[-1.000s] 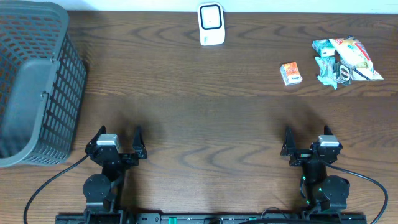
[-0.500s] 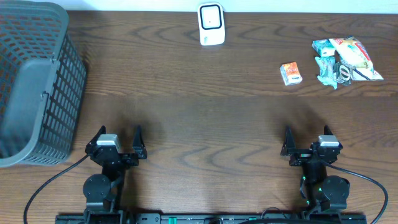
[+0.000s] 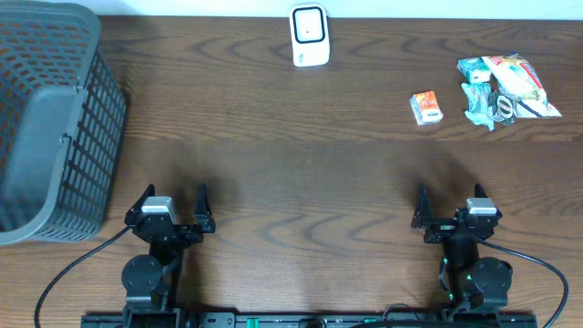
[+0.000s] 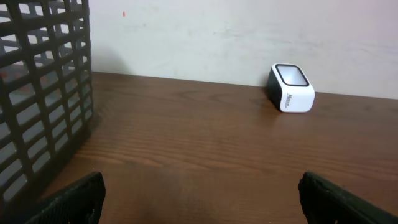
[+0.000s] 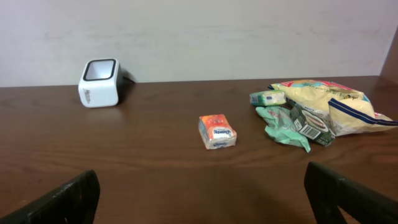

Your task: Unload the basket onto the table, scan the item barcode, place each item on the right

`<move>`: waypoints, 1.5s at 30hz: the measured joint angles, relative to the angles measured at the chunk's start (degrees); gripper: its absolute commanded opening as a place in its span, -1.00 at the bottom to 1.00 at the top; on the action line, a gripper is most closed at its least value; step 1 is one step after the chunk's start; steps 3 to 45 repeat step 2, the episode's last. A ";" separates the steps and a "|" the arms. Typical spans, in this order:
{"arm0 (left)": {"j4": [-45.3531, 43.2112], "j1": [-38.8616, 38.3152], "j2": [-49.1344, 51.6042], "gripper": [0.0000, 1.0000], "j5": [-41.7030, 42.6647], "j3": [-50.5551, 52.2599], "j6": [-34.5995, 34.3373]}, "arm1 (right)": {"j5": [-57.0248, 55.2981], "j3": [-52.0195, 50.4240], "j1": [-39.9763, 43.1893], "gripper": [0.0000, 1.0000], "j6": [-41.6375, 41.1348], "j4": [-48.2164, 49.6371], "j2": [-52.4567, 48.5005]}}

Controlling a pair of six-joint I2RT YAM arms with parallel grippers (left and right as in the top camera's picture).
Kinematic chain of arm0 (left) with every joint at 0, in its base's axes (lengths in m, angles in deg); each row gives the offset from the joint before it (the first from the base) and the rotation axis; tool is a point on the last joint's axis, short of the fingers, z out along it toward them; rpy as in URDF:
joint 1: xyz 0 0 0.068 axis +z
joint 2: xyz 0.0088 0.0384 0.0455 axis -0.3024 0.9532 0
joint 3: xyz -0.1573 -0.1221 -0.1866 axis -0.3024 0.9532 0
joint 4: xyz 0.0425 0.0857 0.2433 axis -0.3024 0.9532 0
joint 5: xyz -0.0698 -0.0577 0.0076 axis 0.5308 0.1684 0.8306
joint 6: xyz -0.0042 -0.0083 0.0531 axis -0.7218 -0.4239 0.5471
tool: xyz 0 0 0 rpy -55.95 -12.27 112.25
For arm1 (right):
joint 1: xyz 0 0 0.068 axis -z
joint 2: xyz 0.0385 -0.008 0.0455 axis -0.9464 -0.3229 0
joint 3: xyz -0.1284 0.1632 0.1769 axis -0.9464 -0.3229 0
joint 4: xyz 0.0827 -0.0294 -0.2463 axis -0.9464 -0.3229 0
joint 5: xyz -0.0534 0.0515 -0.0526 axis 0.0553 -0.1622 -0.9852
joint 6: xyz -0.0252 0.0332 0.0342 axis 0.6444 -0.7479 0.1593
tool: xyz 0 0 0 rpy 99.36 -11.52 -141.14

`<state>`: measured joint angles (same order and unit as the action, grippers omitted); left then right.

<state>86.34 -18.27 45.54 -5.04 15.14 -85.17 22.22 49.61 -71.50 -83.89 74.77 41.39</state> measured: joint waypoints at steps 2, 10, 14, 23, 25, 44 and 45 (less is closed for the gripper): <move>0.00 0.00 0.00 0.95 0.00 0.00 0.00 | 0.00 0.00 0.00 0.98 0.00 0.00 0.00; 0.00 0.00 0.00 0.95 0.00 0.00 0.00 | 0.00 0.00 0.00 0.98 0.00 0.00 0.00; 0.00 0.00 0.00 0.95 0.00 0.00 0.00 | 0.00 0.00 0.00 0.98 0.00 0.00 0.00; 0.00 0.00 0.00 0.95 0.00 0.00 0.00 | 0.00 0.00 0.00 0.98 0.00 0.00 0.00; 0.00 0.00 0.00 0.95 0.00 0.00 0.00 | 0.00 0.00 0.00 0.98 0.00 0.00 0.00; 0.00 0.00 0.00 0.95 0.00 0.00 0.00 | 0.00 0.00 0.00 0.98 0.00 0.00 0.00; 0.00 0.00 0.00 0.95 0.00 0.00 0.00 | 0.00 0.00 0.00 0.98 0.00 0.00 0.00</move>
